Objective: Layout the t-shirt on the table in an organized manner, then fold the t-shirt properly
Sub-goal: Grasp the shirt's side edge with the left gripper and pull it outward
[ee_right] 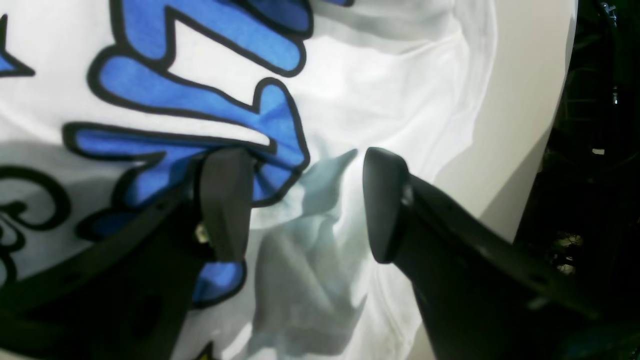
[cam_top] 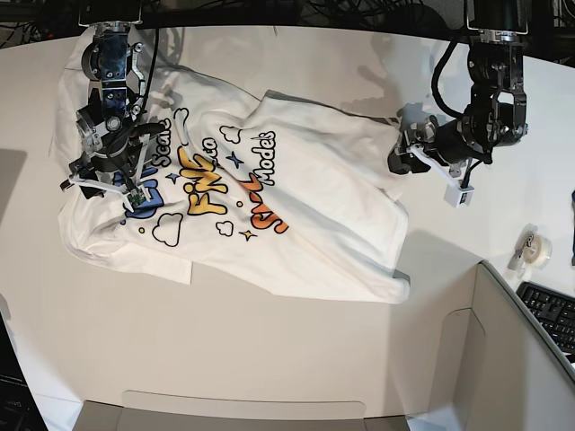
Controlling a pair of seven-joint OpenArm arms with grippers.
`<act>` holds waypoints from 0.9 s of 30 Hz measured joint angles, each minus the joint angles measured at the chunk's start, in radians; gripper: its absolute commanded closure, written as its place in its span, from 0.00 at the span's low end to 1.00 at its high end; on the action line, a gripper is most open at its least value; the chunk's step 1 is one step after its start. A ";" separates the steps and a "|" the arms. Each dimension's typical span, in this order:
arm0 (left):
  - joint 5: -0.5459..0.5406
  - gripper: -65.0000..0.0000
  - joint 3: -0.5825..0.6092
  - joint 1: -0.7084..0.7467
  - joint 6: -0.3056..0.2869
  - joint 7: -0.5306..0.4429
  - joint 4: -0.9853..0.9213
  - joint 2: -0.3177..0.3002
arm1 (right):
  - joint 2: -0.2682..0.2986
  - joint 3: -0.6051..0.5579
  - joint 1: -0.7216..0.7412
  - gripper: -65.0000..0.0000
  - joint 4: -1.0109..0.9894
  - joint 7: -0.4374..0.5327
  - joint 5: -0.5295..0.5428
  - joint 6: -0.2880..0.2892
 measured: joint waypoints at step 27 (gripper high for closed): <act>0.003 0.87 -0.322 0.003 -0.254 0.335 0.395 0.003 | -0.001 0.000 0.000 0.45 0.000 0.000 -0.007 -0.001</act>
